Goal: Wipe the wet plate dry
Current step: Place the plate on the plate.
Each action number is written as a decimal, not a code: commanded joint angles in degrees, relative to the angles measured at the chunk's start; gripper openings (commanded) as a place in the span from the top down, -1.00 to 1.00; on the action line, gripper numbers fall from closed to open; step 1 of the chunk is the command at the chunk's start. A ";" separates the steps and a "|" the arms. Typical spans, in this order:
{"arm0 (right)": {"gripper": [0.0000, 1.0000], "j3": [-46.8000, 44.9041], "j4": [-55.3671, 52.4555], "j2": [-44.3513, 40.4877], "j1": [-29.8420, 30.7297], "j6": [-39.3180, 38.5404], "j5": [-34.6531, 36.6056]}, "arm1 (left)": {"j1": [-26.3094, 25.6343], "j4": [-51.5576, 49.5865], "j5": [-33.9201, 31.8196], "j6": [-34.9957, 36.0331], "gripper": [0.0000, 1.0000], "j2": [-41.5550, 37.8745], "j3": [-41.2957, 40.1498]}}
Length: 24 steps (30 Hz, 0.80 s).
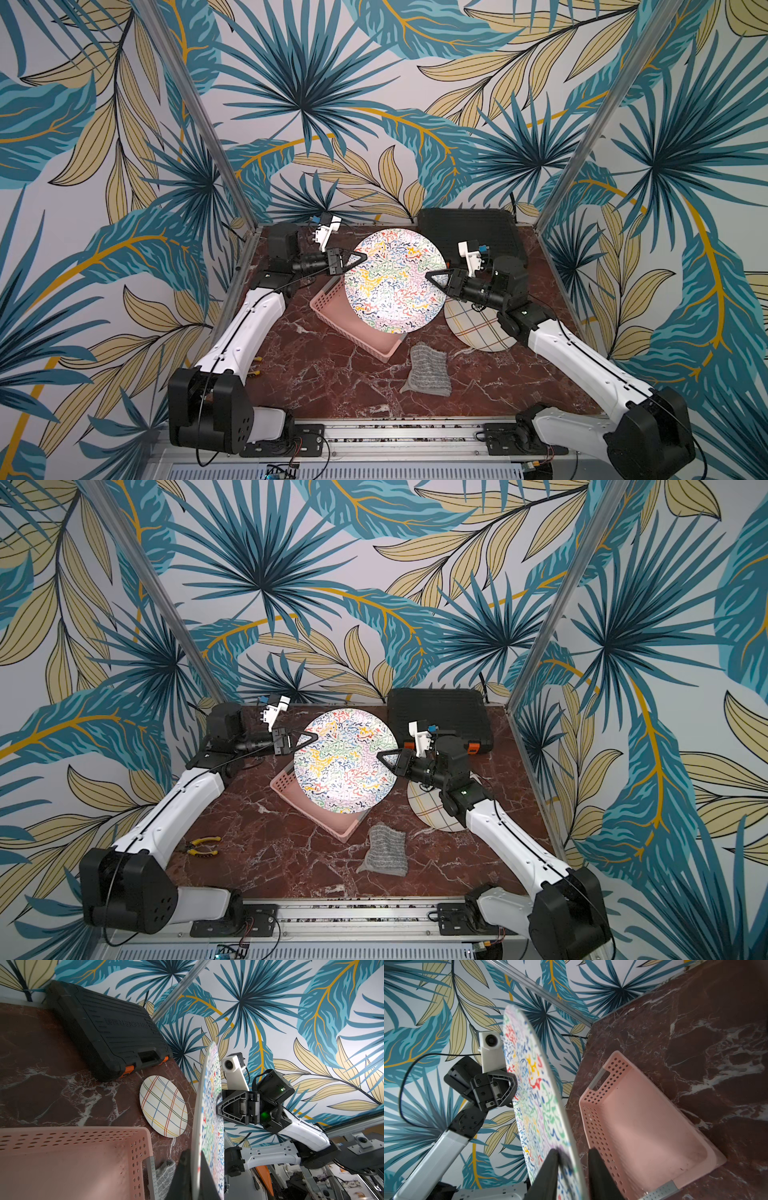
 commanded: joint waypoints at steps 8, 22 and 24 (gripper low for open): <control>1.00 -2.19 4.37 -3.65 -0.80 2.17 2.45 | -0.57 0.03 0.21 2.70 0.38 -1.51 1.79; 1.00 -8.65 -22.60 -22.98 -12.95 8.38 21.67 | 2.42 -7.68 -12.17 11.04 -1.00 -3.31 2.97; 1.00 -11.93 -24.53 -26.45 -15.81 10.61 23.79 | 2.57 -7.39 -12.81 10.99 -1.00 -3.44 2.49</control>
